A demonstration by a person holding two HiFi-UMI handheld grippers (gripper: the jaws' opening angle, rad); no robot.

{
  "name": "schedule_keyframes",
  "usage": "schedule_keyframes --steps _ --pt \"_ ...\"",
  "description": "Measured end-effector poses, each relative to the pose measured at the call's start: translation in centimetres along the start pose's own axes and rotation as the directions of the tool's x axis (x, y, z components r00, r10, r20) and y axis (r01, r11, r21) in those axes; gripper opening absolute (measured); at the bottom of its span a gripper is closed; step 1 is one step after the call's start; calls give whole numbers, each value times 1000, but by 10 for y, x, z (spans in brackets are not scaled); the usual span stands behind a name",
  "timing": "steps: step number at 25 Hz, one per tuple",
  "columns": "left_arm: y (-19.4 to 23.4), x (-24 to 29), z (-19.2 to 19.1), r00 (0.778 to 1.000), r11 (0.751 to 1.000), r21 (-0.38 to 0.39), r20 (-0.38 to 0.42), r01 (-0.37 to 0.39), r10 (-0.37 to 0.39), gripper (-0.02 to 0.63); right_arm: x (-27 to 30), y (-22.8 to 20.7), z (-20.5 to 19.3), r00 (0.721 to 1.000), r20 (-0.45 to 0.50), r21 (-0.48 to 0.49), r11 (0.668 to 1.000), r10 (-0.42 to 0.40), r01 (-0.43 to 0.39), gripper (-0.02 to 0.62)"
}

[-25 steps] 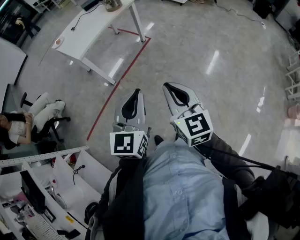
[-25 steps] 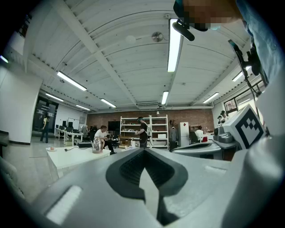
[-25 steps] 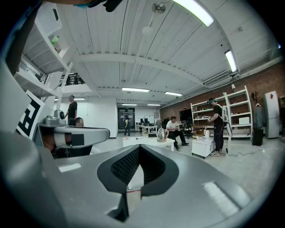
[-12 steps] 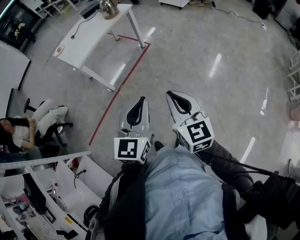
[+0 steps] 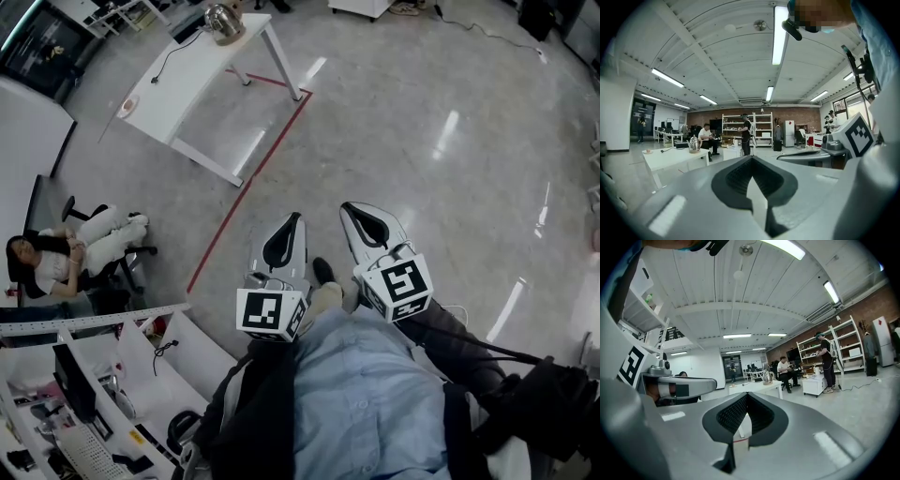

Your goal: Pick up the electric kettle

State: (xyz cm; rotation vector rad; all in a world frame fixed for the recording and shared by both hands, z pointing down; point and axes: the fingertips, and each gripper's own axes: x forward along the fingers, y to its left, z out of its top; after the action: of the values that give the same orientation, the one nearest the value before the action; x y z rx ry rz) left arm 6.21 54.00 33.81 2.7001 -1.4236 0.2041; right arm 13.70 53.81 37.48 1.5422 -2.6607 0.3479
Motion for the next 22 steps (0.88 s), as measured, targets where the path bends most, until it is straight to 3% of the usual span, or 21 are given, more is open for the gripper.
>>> schedule_keyframes --steps 9,22 --pt "52 25 -19 1000 998 -69 -13 -12 11 0 52 3 -10 997 -72 -14 1000 12 -13 25" --pt "191 96 -4 999 993 -115 35 -35 40 0 207 5 11 992 -115 -52 997 59 -65 25"
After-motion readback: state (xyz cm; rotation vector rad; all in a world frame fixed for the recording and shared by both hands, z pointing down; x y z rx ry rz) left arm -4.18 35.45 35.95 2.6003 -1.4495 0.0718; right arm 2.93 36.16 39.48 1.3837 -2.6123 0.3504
